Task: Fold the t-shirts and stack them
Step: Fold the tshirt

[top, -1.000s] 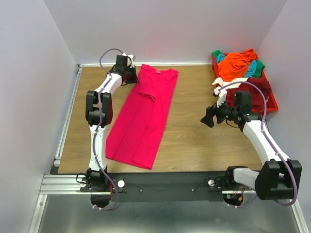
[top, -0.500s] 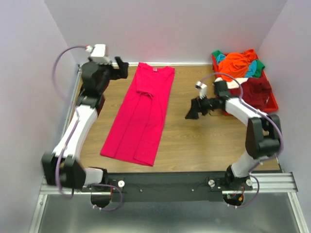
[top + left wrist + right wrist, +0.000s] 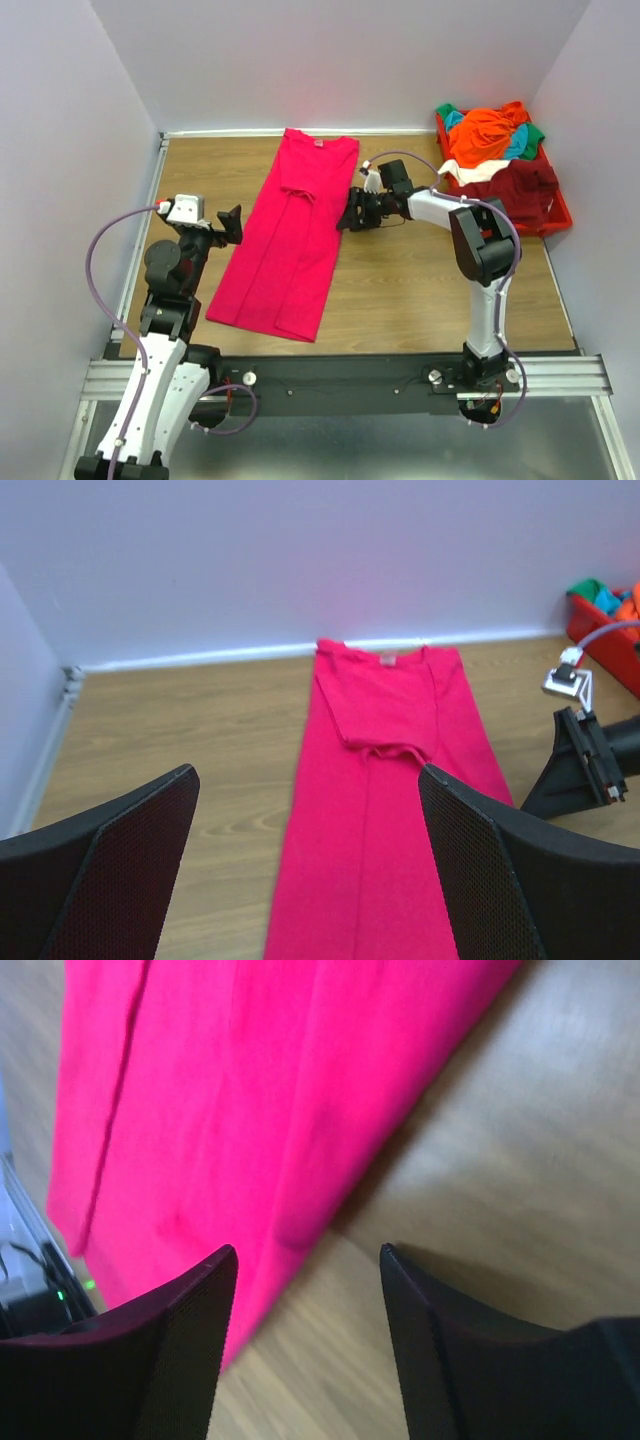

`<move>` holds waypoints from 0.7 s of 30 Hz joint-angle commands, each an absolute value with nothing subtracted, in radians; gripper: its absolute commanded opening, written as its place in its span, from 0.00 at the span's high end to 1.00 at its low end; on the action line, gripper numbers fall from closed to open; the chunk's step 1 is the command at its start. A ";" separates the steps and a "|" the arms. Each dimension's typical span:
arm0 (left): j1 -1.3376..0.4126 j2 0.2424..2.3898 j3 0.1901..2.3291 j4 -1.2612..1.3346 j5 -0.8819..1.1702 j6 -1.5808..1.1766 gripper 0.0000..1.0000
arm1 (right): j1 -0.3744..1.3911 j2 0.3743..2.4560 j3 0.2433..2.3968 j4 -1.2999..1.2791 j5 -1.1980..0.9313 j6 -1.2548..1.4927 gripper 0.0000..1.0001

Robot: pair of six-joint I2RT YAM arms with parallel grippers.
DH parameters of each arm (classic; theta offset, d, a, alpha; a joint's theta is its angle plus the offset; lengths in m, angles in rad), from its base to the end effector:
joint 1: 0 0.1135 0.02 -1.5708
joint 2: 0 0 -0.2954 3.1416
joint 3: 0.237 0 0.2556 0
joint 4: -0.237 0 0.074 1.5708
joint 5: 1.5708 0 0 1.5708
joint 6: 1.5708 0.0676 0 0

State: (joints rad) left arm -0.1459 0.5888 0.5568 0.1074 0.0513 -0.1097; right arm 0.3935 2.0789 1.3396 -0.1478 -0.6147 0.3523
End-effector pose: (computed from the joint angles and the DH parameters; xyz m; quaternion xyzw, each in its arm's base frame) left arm 0.1634 -0.0275 0.3402 0.0311 0.6793 -0.1107 0.7248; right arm 0.4186 0.2160 0.1483 -0.1199 0.8957 0.3818 0.1937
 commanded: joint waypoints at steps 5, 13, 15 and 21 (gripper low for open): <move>-0.146 0.541 0.566 0.103 -0.031 -0.044 0.02 | 0.413 2.235 1.394 -0.130 -0.555 0.471 0.52; -0.146 0.540 0.565 0.106 -0.012 -0.044 0.02 | 0.402 2.226 1.394 -0.146 -0.514 0.439 0.94; -0.146 0.541 0.565 0.110 -0.006 -0.043 0.02 | 0.373 2.208 1.385 -0.166 -0.523 0.413 0.99; -0.146 0.545 0.561 0.123 0.055 -0.041 0.02 | 0.238 2.172 1.399 -0.340 -0.545 0.246 0.99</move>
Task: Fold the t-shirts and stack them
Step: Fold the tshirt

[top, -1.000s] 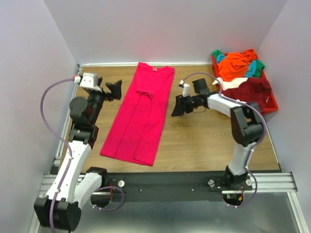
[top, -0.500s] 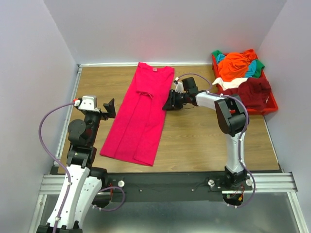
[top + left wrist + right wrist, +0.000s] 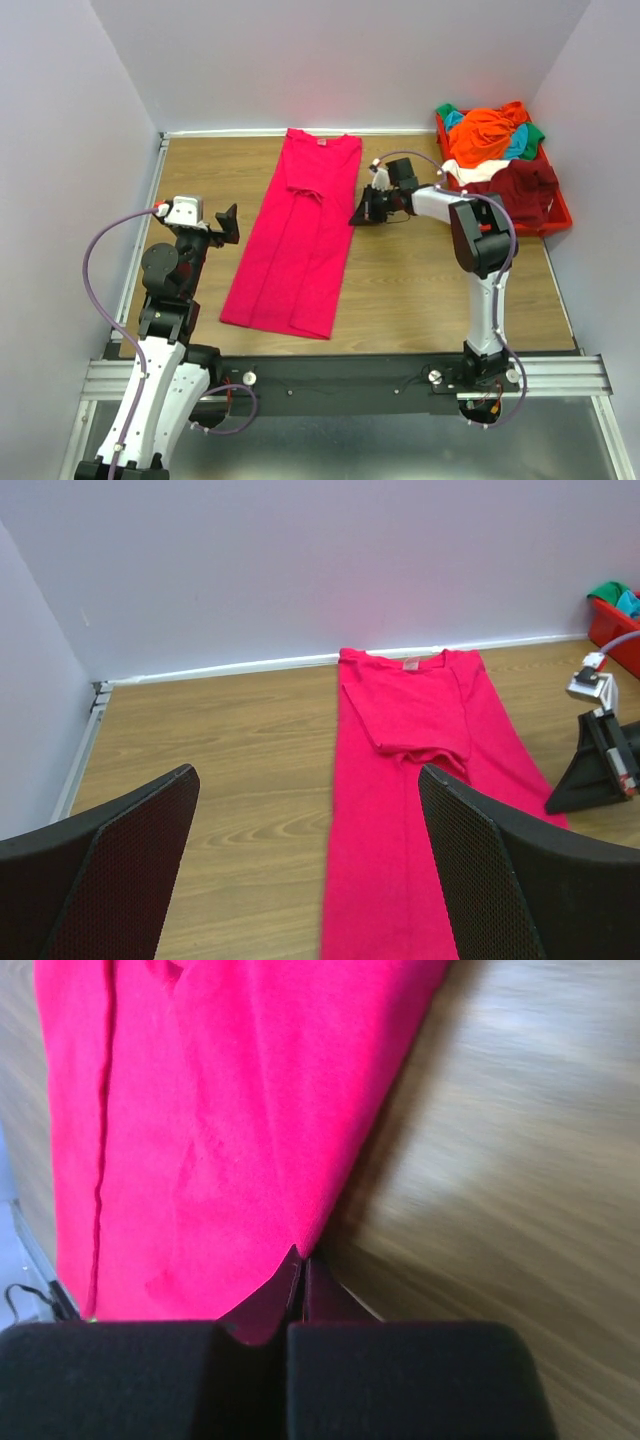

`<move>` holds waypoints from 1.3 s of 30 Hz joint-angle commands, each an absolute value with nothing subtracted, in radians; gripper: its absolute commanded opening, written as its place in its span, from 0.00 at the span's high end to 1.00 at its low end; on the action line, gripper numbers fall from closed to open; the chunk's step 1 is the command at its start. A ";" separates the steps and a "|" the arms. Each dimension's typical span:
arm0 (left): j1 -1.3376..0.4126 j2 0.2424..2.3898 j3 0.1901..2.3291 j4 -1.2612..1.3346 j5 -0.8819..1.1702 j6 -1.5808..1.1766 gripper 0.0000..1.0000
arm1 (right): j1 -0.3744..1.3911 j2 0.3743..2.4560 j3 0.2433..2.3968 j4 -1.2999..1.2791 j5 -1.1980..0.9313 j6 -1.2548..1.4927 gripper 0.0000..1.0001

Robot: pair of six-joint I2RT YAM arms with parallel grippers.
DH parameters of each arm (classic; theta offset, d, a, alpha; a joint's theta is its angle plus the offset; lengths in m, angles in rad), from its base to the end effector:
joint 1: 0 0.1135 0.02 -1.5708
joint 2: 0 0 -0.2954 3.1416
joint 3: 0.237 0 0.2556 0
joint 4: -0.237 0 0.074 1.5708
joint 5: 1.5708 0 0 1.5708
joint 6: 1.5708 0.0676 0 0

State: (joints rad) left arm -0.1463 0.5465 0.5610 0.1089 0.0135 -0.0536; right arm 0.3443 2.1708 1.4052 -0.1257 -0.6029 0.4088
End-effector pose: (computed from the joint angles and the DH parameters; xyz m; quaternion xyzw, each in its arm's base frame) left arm 0.1539 -0.0236 0.3481 0.0357 0.6612 -0.0792 0.7452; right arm 0.4474 0.2011 0.1275 -0.0699 0.9030 0.3773 0.1930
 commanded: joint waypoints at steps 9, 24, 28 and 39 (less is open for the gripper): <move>-0.147 0.566 0.543 0.164 0.216 -0.051 0.02 | 0.086 2.214 1.610 -0.789 -0.471 -0.318 0.50; -0.500 0.709 0.465 0.342 0.385 0.280 0.11 | 0.146 1.867 1.533 -1.063 -0.657 -0.791 0.24; -0.635 0.683 0.459 0.203 0.402 0.625 0.09 | 0.202 1.682 1.364 -0.988 -0.673 -0.868 0.23; -0.911 0.566 0.374 0.002 0.313 0.828 0.09 | 0.523 1.195 0.730 -0.584 -0.657 -0.873 0.00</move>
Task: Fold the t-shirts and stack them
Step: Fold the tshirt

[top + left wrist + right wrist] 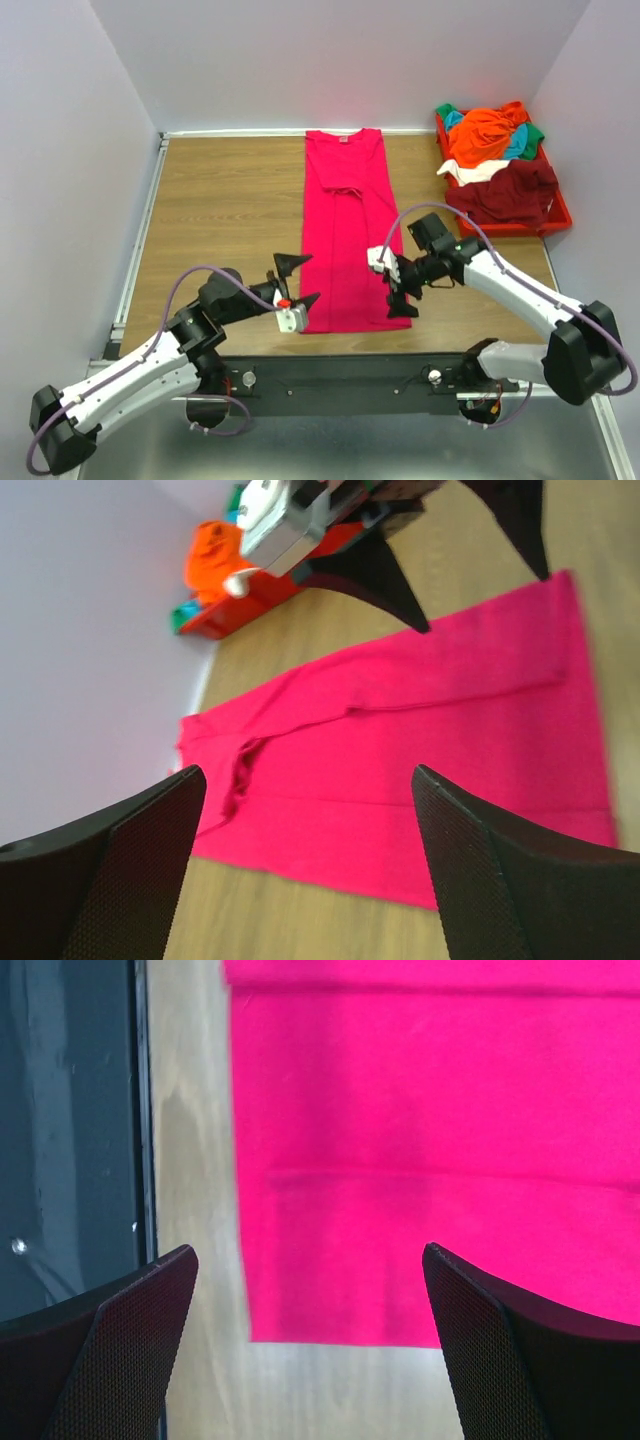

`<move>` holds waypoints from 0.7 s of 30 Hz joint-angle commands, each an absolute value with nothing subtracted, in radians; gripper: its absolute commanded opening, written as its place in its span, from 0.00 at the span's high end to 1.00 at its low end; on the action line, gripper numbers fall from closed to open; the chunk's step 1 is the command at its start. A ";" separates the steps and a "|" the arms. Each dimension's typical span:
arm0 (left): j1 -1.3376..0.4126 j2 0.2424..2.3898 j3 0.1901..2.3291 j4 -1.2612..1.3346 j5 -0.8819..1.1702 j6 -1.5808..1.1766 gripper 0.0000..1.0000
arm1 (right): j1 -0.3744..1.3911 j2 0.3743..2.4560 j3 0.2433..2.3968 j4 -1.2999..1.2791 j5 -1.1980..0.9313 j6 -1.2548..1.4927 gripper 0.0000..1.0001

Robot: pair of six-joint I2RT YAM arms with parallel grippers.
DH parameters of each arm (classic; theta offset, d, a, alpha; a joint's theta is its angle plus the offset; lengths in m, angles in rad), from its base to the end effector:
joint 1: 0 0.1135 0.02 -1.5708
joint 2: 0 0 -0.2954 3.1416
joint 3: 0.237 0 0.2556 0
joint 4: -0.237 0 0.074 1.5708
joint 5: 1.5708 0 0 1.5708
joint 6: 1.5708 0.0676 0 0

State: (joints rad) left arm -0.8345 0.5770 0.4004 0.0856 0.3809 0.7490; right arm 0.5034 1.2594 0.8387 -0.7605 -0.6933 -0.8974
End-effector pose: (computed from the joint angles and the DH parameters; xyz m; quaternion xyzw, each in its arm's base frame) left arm 0.0913 -0.1382 0.2776 0.6057 0.4187 -0.1680 0.6554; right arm 0.1794 0.1481 0.2315 -0.6450 0.6631 0.2912 0.2438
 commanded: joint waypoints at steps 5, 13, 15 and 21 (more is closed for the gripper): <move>-1.072 0.699 0.379 -0.043 0.241 0.838 0.18 | 0.604 1.141 0.644 -0.594 -0.563 -0.893 0.00; -1.178 0.854 0.384 -0.043 0.209 0.844 0.28 | 0.721 1.121 0.594 -0.594 -0.468 -0.923 0.01; -1.190 0.885 0.379 -0.049 0.192 0.854 0.31 | 0.733 1.121 0.584 -0.594 -0.448 -0.933 0.01; -1.224 0.949 0.354 -0.054 0.103 0.897 0.40 | 0.746 1.132 0.586 -0.606 -0.373 -0.985 0.00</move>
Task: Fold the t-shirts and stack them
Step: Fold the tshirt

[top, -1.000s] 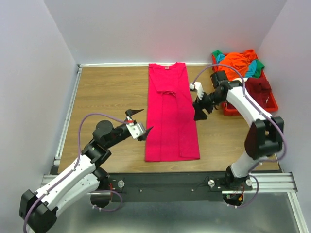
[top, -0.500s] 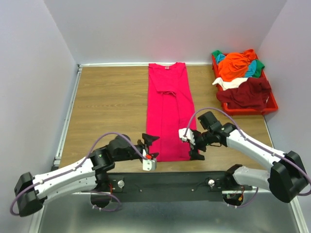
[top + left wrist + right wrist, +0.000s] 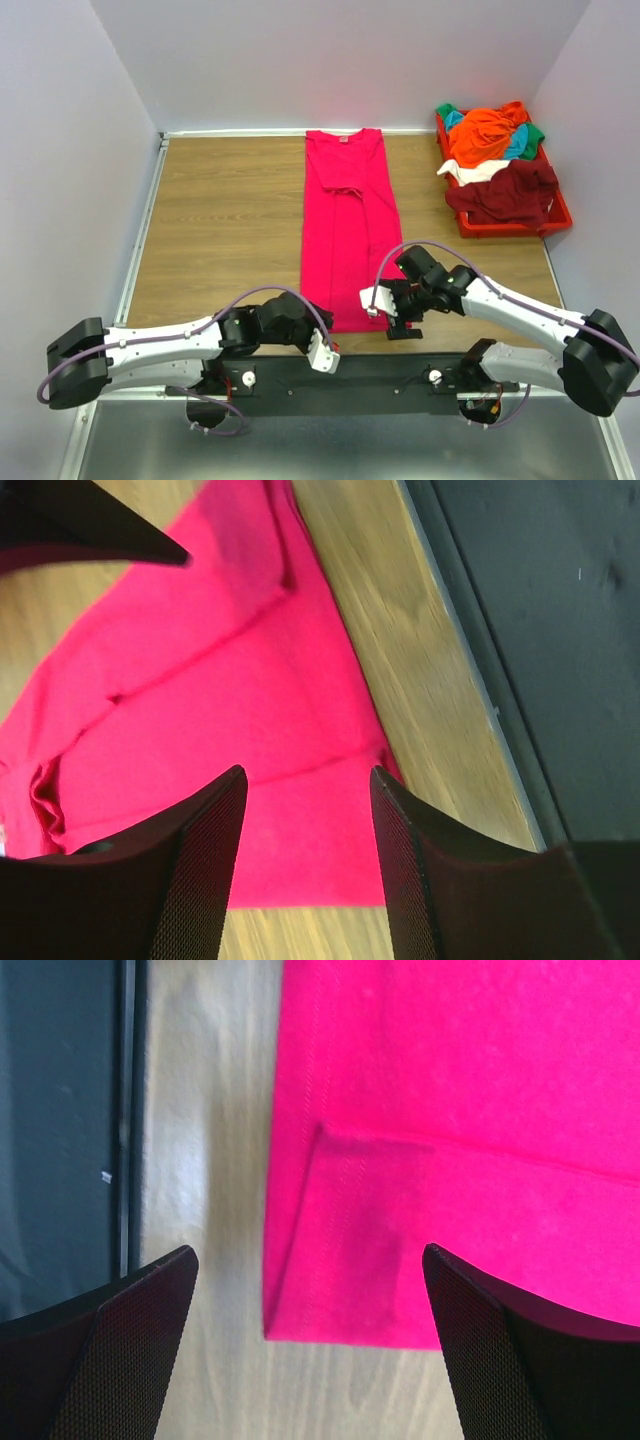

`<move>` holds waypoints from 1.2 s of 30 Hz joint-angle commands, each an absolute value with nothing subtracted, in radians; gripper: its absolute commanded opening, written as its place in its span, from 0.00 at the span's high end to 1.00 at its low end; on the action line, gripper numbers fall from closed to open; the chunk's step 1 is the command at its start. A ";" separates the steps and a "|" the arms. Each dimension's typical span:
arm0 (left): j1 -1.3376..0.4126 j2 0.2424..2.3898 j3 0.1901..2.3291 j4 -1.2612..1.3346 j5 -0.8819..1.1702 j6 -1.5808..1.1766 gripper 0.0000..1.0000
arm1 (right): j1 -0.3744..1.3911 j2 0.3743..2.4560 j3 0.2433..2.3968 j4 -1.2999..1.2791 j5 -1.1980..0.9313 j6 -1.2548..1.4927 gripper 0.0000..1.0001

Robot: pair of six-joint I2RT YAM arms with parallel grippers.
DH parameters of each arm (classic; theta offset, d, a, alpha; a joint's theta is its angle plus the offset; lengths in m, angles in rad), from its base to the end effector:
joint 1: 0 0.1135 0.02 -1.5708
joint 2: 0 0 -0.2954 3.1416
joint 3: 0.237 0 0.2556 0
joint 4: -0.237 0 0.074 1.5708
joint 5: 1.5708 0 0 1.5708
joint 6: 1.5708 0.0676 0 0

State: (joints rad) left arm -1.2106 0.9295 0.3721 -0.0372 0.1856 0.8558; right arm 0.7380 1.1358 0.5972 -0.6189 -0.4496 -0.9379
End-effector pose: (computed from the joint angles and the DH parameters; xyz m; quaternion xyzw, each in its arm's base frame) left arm 0.0596 -0.1936 0.1910 0.7776 0.4130 -0.1630 0.4452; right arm 0.1236 0.1521 0.1819 -0.7397 0.6043 0.1971 0.2208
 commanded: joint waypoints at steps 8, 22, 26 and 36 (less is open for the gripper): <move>-1.226 1.003 0.367 -0.130 0.064 0.946 0.38 | 0.747 1.149 0.525 -0.548 -0.299 -1.017 0.02; -1.224 1.324 0.500 -0.169 0.126 0.919 0.38 | 0.770 1.192 0.543 -0.502 -0.255 -0.957 0.31; -1.224 1.319 0.497 -0.161 0.123 0.899 0.68 | 0.770 1.161 0.531 -0.500 -0.236 -0.957 0.51; -1.224 1.197 0.462 -0.167 0.094 0.911 0.99 | 0.770 1.155 0.540 -0.502 -0.241 -0.946 0.87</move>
